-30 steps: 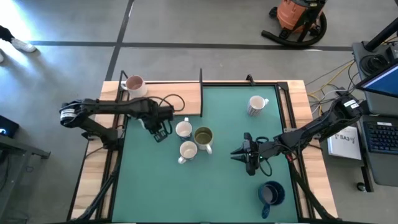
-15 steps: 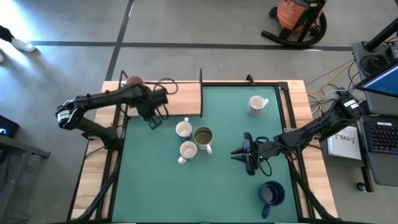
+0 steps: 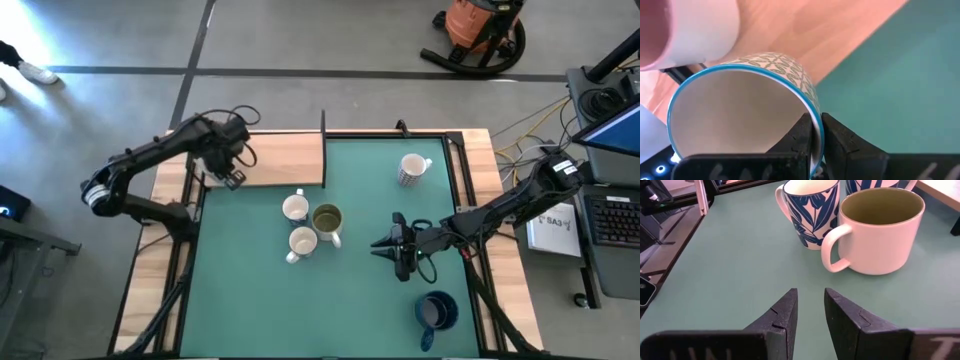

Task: Place coffee mugs
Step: Put the green patterned mug on the shelf

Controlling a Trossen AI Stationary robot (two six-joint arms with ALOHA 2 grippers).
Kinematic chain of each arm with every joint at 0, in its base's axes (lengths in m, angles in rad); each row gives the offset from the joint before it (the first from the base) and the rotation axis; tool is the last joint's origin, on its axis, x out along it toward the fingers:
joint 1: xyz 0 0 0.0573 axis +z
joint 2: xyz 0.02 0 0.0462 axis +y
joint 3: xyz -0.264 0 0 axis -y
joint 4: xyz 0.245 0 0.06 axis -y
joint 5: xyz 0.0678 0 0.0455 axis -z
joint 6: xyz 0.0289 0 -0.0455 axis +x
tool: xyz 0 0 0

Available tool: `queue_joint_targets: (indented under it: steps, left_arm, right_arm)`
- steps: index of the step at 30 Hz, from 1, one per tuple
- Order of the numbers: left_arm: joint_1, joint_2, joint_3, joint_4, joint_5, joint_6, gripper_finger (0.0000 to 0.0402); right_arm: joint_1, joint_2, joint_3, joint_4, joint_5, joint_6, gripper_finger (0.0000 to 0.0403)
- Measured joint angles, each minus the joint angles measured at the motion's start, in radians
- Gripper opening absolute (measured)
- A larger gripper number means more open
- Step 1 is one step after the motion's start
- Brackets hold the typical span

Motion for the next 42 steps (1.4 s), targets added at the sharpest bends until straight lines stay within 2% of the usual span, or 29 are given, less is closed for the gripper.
queue_joint_targets:
  steps: [8, 16, 28, 42]
  left_arm:
    - [0.095, 0.001, -0.038, 0.026, 0.003, 0.073, 0.0013]
    - [0.134, 0.002, -0.042, 0.056, 0.011, 0.099, 0.0015]
    - [0.144, 0.002, -0.047, 0.039, 0.008, 0.102, 0.0046]
    - [0.144, -0.002, -0.046, 0.005, -0.001, 0.078, 0.0049]
  right_arm:
    - [0.0, 0.0, 0.0, 0.0, 0.0, 0.0, 0.0086]
    - [0.0, 0.0, 0.0, 0.0, 0.0, 0.0, 0.0086]
    - [0.0, 0.0, 0.0, 0.0, 0.0, 0.0, 0.0086]
    - [0.0, 0.0, 0.0, 0.0, 0.0, 0.0, 0.0086]
